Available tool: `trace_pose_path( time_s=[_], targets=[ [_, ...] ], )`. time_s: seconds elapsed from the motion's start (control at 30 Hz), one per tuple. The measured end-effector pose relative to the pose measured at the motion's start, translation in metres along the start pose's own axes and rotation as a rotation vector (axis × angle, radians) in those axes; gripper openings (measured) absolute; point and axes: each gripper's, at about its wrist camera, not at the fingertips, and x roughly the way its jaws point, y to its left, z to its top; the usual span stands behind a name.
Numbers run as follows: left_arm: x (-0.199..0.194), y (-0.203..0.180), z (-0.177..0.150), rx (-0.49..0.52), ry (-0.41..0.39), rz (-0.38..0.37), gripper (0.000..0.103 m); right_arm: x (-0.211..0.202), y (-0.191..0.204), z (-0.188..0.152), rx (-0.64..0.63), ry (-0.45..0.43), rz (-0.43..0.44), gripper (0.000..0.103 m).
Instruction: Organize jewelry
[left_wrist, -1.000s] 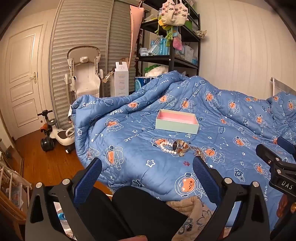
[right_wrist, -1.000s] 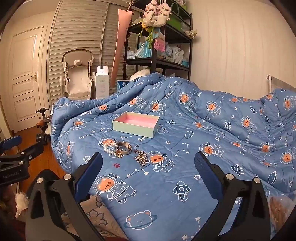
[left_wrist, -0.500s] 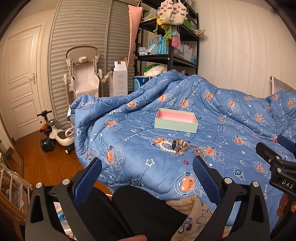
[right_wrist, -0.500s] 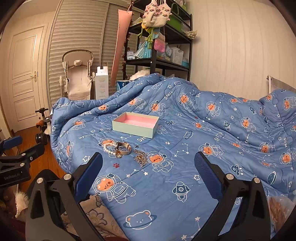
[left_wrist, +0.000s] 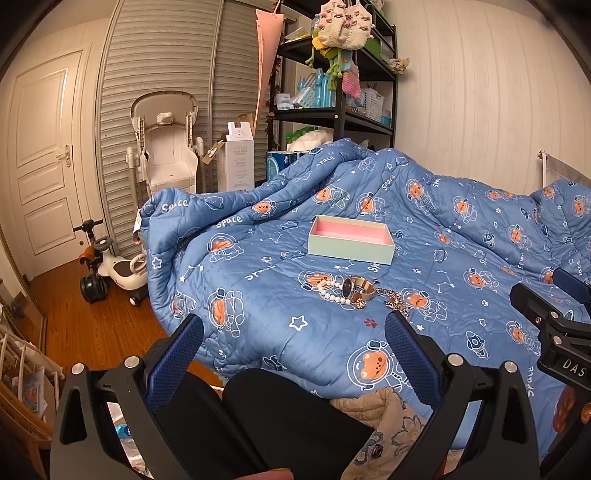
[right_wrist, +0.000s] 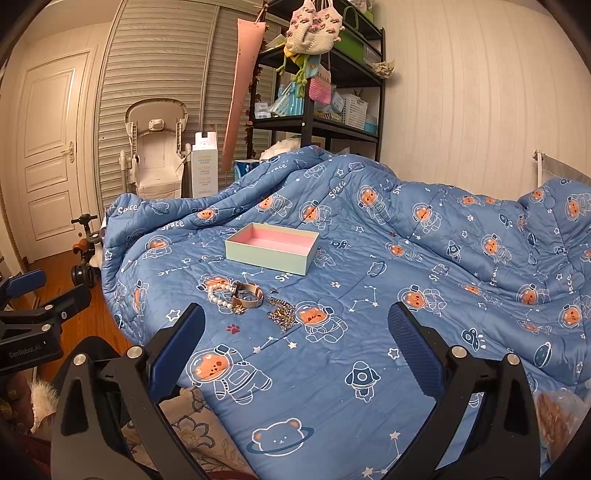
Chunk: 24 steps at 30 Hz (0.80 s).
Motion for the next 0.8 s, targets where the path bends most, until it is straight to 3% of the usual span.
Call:
trace_pose_path(
  time_s=[0.8],
  targets=[
    [0.0007, -0.0010, -0.0006, 0.001, 0.001, -0.001, 0.096, -0.0010, 0.0003, 0.0005, -0.002, -0.004, -0.001, 0.098]
  ],
)
